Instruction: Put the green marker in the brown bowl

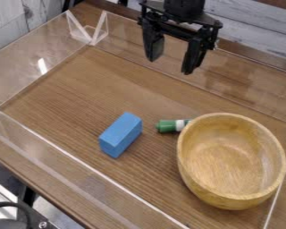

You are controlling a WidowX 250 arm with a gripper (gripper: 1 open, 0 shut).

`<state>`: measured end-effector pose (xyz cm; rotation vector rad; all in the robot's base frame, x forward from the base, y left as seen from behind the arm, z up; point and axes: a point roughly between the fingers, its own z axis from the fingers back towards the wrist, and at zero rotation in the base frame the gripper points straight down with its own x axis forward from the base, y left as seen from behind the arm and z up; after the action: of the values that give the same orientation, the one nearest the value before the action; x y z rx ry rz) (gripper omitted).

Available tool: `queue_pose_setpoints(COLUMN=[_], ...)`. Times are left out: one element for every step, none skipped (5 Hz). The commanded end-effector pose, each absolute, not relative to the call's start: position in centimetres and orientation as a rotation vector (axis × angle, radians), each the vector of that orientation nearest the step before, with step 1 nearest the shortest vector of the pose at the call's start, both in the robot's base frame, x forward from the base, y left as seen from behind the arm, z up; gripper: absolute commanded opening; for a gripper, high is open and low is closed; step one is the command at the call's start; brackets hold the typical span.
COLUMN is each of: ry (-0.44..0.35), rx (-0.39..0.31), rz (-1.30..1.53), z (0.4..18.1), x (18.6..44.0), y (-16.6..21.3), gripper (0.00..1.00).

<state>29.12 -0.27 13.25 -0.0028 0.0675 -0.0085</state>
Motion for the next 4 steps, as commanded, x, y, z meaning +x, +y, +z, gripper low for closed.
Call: queue_pose_setpoints(ry=[0.084,0.085,0.078,0.067], rx=[-0.003,-0.003,-0.001,0.003], rz=[-0.116,-0.312,-0.496,-0.640], z=[12.5,11.6,10.6,9.4], x=[28.7,28.0,27.1,26.4], y=[-0.5,-1.1,-1.7,-2.3], gripper=[1.00,1.00,1.00,1.00])
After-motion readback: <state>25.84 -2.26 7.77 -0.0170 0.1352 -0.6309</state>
